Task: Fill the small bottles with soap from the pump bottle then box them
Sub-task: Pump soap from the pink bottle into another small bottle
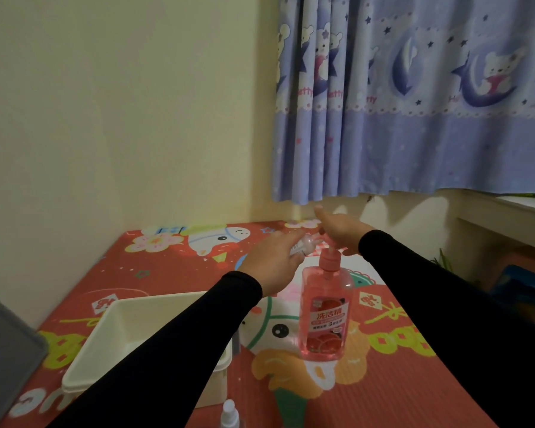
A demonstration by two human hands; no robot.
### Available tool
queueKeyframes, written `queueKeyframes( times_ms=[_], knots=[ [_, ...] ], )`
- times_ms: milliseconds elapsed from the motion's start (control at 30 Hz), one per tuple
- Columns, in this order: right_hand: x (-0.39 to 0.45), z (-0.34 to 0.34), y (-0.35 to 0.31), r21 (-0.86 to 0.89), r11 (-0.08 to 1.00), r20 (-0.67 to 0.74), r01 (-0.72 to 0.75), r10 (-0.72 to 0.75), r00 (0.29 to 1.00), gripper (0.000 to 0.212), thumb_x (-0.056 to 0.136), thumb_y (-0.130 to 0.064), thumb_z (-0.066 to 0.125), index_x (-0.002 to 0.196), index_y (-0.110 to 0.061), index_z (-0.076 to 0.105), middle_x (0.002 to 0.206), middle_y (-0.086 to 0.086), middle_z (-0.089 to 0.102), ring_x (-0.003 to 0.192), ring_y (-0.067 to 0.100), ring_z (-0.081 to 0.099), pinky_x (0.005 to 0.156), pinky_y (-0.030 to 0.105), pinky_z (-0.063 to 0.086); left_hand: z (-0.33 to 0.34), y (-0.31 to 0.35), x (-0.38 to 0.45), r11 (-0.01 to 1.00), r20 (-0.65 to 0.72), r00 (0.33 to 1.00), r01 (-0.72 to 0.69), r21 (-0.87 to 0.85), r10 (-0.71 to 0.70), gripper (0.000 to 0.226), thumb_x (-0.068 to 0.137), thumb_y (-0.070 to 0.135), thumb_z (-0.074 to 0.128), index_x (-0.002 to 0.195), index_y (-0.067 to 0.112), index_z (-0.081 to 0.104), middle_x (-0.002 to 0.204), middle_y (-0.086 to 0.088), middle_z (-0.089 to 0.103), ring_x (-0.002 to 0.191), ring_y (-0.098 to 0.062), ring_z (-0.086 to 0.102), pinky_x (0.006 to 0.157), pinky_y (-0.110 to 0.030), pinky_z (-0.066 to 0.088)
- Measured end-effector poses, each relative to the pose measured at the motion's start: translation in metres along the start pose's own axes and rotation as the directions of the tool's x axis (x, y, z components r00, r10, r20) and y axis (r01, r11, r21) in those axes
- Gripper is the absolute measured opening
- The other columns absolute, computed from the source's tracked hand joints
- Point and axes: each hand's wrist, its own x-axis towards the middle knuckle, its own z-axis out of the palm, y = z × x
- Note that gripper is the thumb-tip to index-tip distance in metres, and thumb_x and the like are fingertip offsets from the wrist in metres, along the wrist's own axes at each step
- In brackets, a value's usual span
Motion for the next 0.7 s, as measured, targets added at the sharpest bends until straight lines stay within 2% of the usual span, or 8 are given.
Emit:
queueKeyframes(
  times_ms=[133, 200, 300, 333, 433, 467, 567, 700],
  knots=[
    [0.011, 0.007, 0.005, -0.055, 0.997, 0.033, -0.053, 0.054, 0.998, 0.063, 0.09, -0.062, 0.027, 0.114, -0.017, 0.063, 0.111, 0.009, 0.065, 0.102, 0.028, 0.06, 0.091, 0.043, 0.05, 0.0, -0.003, 0.0, 0.999, 0.016, 0.999, -0.039, 0.034, 0.039, 0.049, 0.101, 0.027, 0.042, 0.148, 0.032, 0.03, 0.136, -0.007, 0.044, 0.123, -0.024, 0.045, 0.087, -0.024, 0.031],
    [0.014, 0.013, 0.009, -0.013, 0.998, 0.05, -0.068, 0.069, 0.996, 0.053, 0.09, -0.059, 0.032, 0.109, -0.018, 0.059, 0.095, 0.004, 0.062, 0.094, 0.024, 0.059, 0.091, 0.044, 0.05, 0.003, -0.006, -0.002, 0.999, 0.031, 0.999, -0.032, 0.026, 0.031, 0.048, 0.101, 0.028, 0.042, 0.148, 0.032, 0.03, 0.134, -0.006, 0.044, 0.122, -0.024, 0.045, 0.091, -0.027, 0.033],
    [0.013, 0.019, 0.011, -0.004, 0.996, 0.063, -0.088, 0.088, 0.994, 0.051, 0.092, -0.06, 0.032, 0.105, -0.018, 0.058, 0.075, 0.002, 0.055, 0.077, 0.02, 0.055, 0.084, 0.039, 0.047, 0.008, -0.008, -0.004, 0.999, 0.056, 0.998, -0.011, 0.053, 0.008, 0.047, 0.101, 0.03, 0.042, 0.147, 0.029, 0.031, 0.136, -0.005, 0.044, 0.123, -0.024, 0.044, 0.095, -0.031, 0.036],
    [0.012, 0.019, 0.011, 0.001, 0.997, 0.063, -0.081, 0.081, 0.995, 0.052, 0.092, -0.06, 0.031, 0.105, -0.018, 0.058, 0.076, 0.002, 0.055, 0.076, 0.02, 0.054, 0.085, 0.038, 0.046, 0.008, -0.008, -0.004, 0.999, 0.058, 0.998, -0.01, 0.052, 0.007, 0.047, 0.101, 0.03, 0.042, 0.147, 0.029, 0.031, 0.136, -0.005, 0.044, 0.123, -0.024, 0.044, 0.095, -0.032, 0.037],
    [0.009, 0.012, 0.009, -0.003, 0.999, 0.062, -0.053, 0.053, 0.997, 0.059, 0.089, -0.062, 0.032, 0.114, -0.017, 0.061, 0.105, 0.003, 0.061, 0.096, 0.022, 0.057, 0.09, 0.039, 0.047, 0.001, -0.005, -0.002, 0.999, 0.052, 0.998, -0.031, 0.034, 0.03, 0.048, 0.101, 0.029, 0.043, 0.147, 0.034, 0.03, 0.133, -0.005, 0.047, 0.123, -0.024, 0.045, 0.092, -0.029, 0.036],
    [0.008, 0.009, 0.007, 0.004, 0.999, 0.062, -0.035, 0.034, 0.997, 0.062, 0.09, -0.061, 0.032, 0.118, -0.015, 0.062, 0.108, 0.004, 0.062, 0.097, 0.023, 0.056, 0.092, 0.04, 0.046, -0.002, -0.004, -0.001, 0.999, 0.05, 0.998, -0.036, 0.035, 0.035, 0.048, 0.101, 0.03, 0.043, 0.147, 0.034, 0.031, 0.134, -0.005, 0.048, 0.123, -0.024, 0.045, 0.092, -0.029, 0.035],
    [0.007, 0.0, 0.002, -0.008, 1.0, 0.068, -0.014, 0.014, 0.998, 0.067, 0.094, -0.058, 0.028, 0.125, -0.006, 0.059, 0.105, 0.013, 0.064, 0.095, 0.03, 0.057, 0.091, 0.039, 0.043, -0.008, 0.0, 0.003, 0.998, 0.035, 0.998, -0.046, 0.047, 0.044, 0.045, 0.101, 0.031, 0.043, 0.145, 0.031, 0.034, 0.139, -0.006, 0.048, 0.127, -0.024, 0.044, 0.098, -0.032, 0.036],
    [0.016, 0.008, 0.009, -0.006, 1.0, 0.05, -0.017, 0.017, 0.999, 0.063, 0.08, -0.064, 0.034, 0.107, -0.017, 0.066, 0.092, 0.004, 0.064, 0.08, 0.022, 0.055, 0.08, 0.036, 0.047, -0.002, -0.003, 0.001, 0.997, 0.047, 0.998, -0.044, 0.06, 0.041, 0.045, 0.101, 0.029, 0.043, 0.145, 0.031, 0.034, 0.135, -0.008, 0.049, 0.122, -0.026, 0.046, 0.095, -0.035, 0.038]
  ],
)
